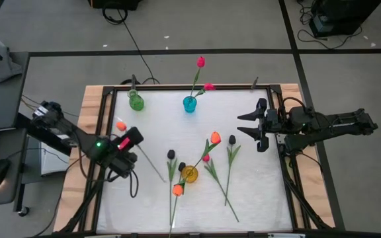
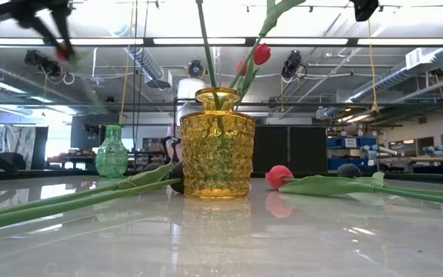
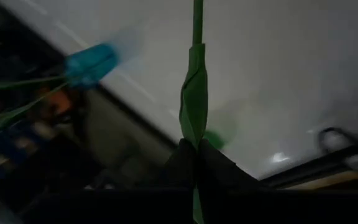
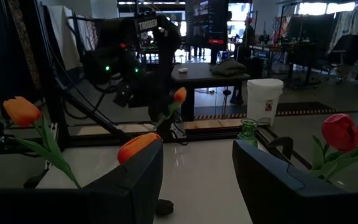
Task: Sort flowers into vase by color
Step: Put the orange flower into the yellow vase
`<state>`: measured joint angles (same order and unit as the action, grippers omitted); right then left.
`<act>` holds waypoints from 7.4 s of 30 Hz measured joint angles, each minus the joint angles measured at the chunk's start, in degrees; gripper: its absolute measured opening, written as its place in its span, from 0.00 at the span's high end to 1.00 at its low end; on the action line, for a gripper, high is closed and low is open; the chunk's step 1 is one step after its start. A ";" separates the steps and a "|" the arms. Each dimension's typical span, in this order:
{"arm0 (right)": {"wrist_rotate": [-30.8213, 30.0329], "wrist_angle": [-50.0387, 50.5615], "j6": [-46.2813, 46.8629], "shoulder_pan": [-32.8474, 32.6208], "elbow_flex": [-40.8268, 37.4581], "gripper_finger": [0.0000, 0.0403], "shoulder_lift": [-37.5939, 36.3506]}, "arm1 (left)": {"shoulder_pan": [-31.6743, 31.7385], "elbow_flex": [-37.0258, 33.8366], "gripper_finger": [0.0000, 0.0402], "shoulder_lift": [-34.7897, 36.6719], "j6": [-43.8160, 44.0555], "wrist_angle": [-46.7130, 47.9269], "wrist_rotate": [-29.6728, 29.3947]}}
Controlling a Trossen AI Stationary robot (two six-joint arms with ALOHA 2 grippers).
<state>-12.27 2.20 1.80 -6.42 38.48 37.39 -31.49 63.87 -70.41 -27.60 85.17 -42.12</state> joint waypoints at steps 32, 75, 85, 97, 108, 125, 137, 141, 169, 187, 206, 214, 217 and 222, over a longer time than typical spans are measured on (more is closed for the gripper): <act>-0.01 0.00 0.00 0.02 0.00 0.50 0.00 | 7.59 12.85 0.98 -0.02 -36.22 -14.81 -25.49; -0.01 0.00 -0.02 0.01 0.00 0.50 -0.01 | 12.13 12.75 0.98 -0.01 -26.83 -36.03 -30.92; -0.01 0.00 0.00 0.02 0.00 0.50 0.00 | 12.32 12.75 0.98 0.09 -23.25 -35.48 -31.72; -0.01 0.00 0.00 0.02 0.00 0.50 -0.01 | 17.55 12.75 0.98 0.09 -28.76 -28.23 -32.06; -0.02 -1.86 0.01 0.02 -0.02 0.50 0.00 | 25.19 12.73 0.98 -0.74 -37.58 -32.46 -30.13; 1.32 -32.28 -9.59 0.09 -0.01 0.50 6.49 | 23.76 12.75 0.98 -0.61 -42.66 -41.52 -28.27; -17.54 -61.86 -16.86 7.52 2.81 0.50 24.94 | 24.24 12.75 0.98 -0.59 -43.97 -42.08 -28.48; -15.89 -34.55 -11.72 10.53 14.68 0.50 28.68 | 24.16 12.75 0.98 -0.57 -47.07 -42.09 -27.05; 40.01 10.80 16.26 26.70 54.42 0.50 56.30 | 24.59 12.75 0.98 -0.57 -70.58 -60.14 -14.72; 40.44 5.53 16.49 23.31 54.36 0.50 56.28 | 24.92 12.75 0.98 -0.57 -75.67 -66.70 -10.64; 40.84 3.85 16.65 22.12 54.23 0.56 60.66 | 24.94 12.75 0.98 -0.57 -76.07 -67.73 -10.50; 45.72 2.00 16.68 24.87 54.25 0.61 58.28 | 24.94 12.79 0.98 -0.55 -78.14 -66.68 -10.54; 45.16 1.03 16.68 25.49 54.34 0.61 57.27 | 24.94 12.82 0.98 -0.55 -78.31 -66.35 -10.45; 45.33 1.22 16.58 25.33 54.34 0.61 57.49 | 24.94 12.82 0.98 -0.55 -78.27 -66.53 -9.72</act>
<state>33.06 3.42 18.37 18.92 92.82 94.88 -6.55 76.69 -70.96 -105.86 18.65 -51.84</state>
